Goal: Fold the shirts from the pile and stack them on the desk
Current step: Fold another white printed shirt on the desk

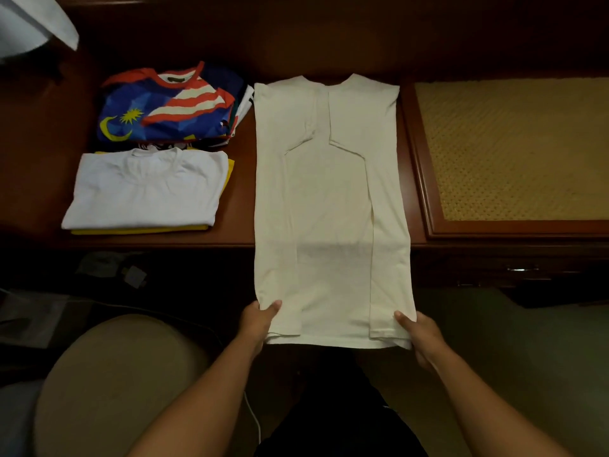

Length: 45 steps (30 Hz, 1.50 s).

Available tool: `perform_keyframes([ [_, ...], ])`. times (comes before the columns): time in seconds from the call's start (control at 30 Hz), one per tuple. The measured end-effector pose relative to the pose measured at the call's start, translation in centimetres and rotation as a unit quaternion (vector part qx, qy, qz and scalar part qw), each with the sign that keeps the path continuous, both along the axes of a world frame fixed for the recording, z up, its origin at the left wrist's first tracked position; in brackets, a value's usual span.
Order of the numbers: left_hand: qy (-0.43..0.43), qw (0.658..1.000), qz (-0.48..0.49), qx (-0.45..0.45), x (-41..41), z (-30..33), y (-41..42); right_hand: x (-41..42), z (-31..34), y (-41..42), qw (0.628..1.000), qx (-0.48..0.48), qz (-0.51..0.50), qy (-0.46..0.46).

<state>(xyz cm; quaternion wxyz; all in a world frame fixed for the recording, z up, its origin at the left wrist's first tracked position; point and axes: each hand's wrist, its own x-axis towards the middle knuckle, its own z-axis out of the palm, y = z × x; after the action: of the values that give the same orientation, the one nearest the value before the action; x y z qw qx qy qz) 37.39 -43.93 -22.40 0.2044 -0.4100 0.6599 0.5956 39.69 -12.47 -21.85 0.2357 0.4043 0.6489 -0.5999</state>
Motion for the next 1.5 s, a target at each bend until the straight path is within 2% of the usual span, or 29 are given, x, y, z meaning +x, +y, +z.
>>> perform_keyframes([
  [0.13,-0.03,0.998,-0.046,-0.012,1.1,1.5,-0.6,0.7,2.0,0.0,0.999,0.038,0.002,0.028],
  [0.27,-0.013,0.998,-0.049,-0.042,2.3,3.0,-0.8,0.7,4.3,-0.1,0.995,0.059,-0.031,0.07],
  [0.37,0.019,0.998,-0.016,-0.05,2.9,4.4,-0.5,0.3,6.0,-0.6,0.991,0.083,-0.043,0.099],
  [0.5,0.099,0.991,0.028,-0.081,2.6,6.5,-0.4,-0.8,8.4,-1.6,0.977,0.163,-0.024,0.134],
  [0.57,0.145,0.983,0.021,-0.107,2.0,7.4,-0.5,-1.7,9.8,-2.1,0.968,0.201,-0.019,0.15],
  [0.67,0.159,0.978,0.004,-0.133,0.3,8.9,-0.8,-3.3,11.7,-2.4,0.959,0.227,-0.013,0.172],
  [0.9,0.164,0.985,0.053,0.001,-4.9,10.9,-1.5,-8.0,13.9,-2.0,0.953,0.233,-0.009,0.195],
  [1.07,0.159,0.983,0.082,0.052,-10.1,11.6,-1.5,-13.3,13.7,-2.0,0.951,0.243,0.002,0.193],
  [1.23,0.126,0.979,0.113,0.115,-16.7,11.6,-1.6,-20.5,11.6,-1.1,0.961,0.24,0.022,0.134],
  [1.4,0.08,0.974,0.157,0.142,-23.1,9.9,-1.9,-28.7,9.1,-0.9,0.976,0.185,0.04,0.109],
  [1.5,0.058,0.984,0.147,0.084,-25.5,7.6,-2.1,-31.5,7.3,-1.0,0.984,0.159,0.015,0.082],
])
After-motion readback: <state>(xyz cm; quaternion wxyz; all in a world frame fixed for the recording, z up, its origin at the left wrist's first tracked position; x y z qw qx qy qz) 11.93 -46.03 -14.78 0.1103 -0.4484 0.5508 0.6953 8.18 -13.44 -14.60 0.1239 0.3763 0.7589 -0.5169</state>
